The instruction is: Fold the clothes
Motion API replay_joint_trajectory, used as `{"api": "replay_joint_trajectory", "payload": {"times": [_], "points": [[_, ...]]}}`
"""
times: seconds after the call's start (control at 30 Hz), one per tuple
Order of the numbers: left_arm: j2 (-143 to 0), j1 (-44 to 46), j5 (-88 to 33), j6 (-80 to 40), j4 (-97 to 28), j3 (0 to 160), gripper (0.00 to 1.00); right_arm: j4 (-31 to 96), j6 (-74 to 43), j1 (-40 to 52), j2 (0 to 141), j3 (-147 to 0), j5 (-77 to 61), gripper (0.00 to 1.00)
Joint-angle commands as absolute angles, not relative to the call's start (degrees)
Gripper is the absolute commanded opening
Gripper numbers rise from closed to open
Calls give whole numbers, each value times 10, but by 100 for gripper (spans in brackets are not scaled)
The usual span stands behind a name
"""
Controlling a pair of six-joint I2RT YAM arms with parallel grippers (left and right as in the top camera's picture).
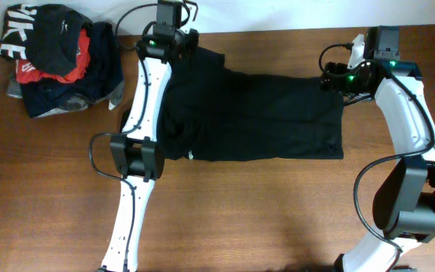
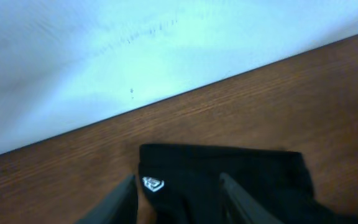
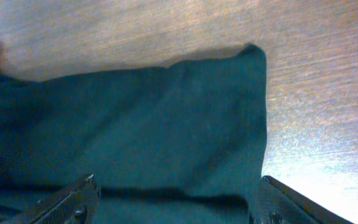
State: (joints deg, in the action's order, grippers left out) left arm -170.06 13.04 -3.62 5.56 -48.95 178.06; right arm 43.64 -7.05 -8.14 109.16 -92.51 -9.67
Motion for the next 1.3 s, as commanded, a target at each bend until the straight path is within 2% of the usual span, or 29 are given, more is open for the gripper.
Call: {"api": "replay_joint_trajectory", "payload": {"times": [0.0,0.53,0.73,0.9,1.13,1.17,1.23,1.27], "points": [[-1727,126,-33,56,-468,1788,45,435,-64,-74,1094,-931,-84,85],[-1779,126,-32,8,-418,1781,51,464,-64,-74,1094,-931,-88,85],[-1782,123,-23,6,-405,1775,58,470,-64,-74,1094,-931,-89,85],[-1783,121,-15,-9,-373,1744,70,471,-64,-74,1094,-931,-108,85],[-1786,121,-15,-9,-356,1724,70,474,-64,-74,1094,-931,-108,85],[-1786,121,-15,-9,-353,1724,67,474,-64,-74,1094,-931,-108,85],[-1786,121,-16,-14,-351,1724,38,474,-64,-74,1094,-931,-108,85],[-1786,121,-16,-20,-351,1724,27,474,-64,-74,1094,-931,-108,85]]}}
